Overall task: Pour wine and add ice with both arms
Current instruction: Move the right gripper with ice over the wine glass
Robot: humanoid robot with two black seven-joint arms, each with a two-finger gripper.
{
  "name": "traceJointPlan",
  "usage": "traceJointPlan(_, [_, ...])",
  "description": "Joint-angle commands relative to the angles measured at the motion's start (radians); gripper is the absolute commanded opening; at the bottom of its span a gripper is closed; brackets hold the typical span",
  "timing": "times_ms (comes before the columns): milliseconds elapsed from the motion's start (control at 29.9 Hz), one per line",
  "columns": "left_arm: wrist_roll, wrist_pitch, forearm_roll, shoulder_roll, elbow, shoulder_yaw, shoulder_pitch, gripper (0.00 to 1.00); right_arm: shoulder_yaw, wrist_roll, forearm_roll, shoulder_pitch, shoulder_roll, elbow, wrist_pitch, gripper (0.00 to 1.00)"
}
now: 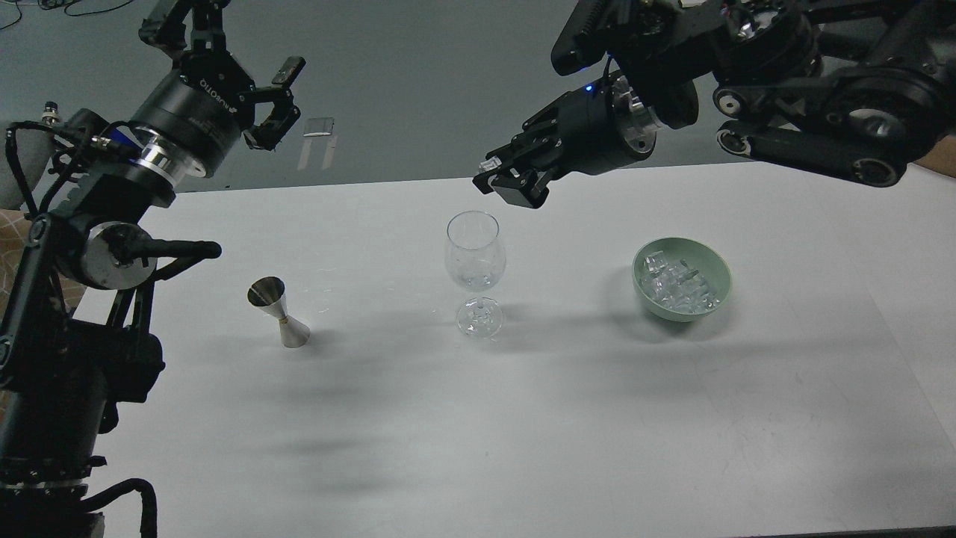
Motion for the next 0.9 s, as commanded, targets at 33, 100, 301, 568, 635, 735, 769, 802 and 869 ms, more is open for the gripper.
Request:
traceJointPlan(33, [-0.001,-0.001,0.0,0.0,0.0,0.0,0.002,0.98,-0.044,0.008,0.022,-0.001,0.054,-0.032,0.005,0.1])
traceJointPlan(100, [-0.001,-0.001,0.0,0.0,0.0,-0.002,0.002,0.98,-0.067,0.01,0.024,-0.001,0.074,-0.042,0.005,0.1])
traceJointPlan(301, [-0.001,-0.001,0.0,0.0,0.0,-0.002,0.003,0.98,-0.076,0.01,0.025,-0.004,0.088,-0.054,0.005,0.1])
traceJointPlan(568, [-0.001,-0.002,0.0,0.002,0.0,-0.003,0.003,0.98,-0.079,0.01,0.025,-0.015,0.088,-0.054,0.005,0.12])
traceJointPlan(635, [-0.001,-0.002,0.0,0.003,0.0,-0.003,0.003,0.98,-0.079,0.01,0.025,-0.016,0.088,-0.054,0.005,0.13])
traceJointPlan(735, [-0.001,-0.002,0.0,0.005,0.0,-0.005,0.003,0.98,-0.079,0.008,0.024,-0.02,0.091,-0.054,0.005,0.14])
traceJointPlan(769, [-0.001,-0.002,0.0,0.005,0.0,-0.005,0.003,0.98,-0.082,0.008,0.025,-0.024,0.093,-0.055,0.004,0.15])
traceJointPlan(802, [-0.001,-0.002,0.0,0.005,0.0,-0.005,0.003,0.98,-0.085,0.007,0.025,-0.026,0.097,-0.057,0.004,0.16])
traceJointPlan(869, [-0.001,-0.002,0.0,0.006,0.0,-0.008,0.005,0.98,-0.09,0.007,0.027,-0.027,0.106,-0.066,0.004,0.17])
